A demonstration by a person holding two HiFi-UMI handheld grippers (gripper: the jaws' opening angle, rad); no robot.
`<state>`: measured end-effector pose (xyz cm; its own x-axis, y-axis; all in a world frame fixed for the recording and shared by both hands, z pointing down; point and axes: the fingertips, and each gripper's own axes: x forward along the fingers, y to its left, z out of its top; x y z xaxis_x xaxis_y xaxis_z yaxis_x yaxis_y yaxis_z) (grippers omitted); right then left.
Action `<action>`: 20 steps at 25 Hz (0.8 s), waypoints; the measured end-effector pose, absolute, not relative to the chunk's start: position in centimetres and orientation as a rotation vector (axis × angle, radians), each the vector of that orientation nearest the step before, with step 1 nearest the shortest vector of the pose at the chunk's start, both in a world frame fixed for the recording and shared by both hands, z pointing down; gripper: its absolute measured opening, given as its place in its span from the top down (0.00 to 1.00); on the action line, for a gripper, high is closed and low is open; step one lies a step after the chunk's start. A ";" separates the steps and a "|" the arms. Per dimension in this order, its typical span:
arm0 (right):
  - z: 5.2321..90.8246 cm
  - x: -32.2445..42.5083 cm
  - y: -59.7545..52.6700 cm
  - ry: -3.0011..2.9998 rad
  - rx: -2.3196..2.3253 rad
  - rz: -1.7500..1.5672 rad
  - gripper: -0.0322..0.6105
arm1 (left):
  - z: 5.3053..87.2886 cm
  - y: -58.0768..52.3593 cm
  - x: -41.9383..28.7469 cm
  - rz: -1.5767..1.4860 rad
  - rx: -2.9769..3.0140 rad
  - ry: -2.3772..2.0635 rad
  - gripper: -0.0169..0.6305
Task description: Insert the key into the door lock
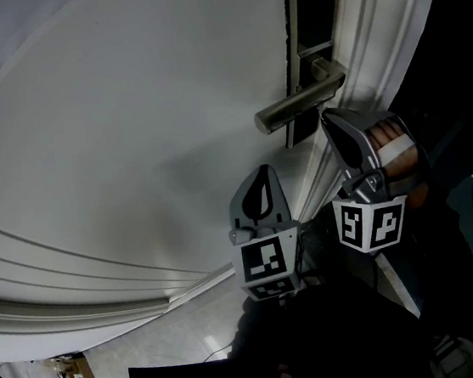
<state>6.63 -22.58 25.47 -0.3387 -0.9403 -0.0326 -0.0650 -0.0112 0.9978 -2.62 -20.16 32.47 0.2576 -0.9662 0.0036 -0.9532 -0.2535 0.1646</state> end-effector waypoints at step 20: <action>25.4 6.6 -22.6 -1.510 1.080 -1.443 0.93 | 32.8 -20.3 -2.6 -0.150 2.380 -1.807 0.97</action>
<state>6.57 -22.65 25.43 -0.3440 -0.9387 -0.0236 -0.0663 -0.0008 0.9978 -2.60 -20.31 32.81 0.2699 -0.9628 0.0105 -0.9478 -0.2638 0.1790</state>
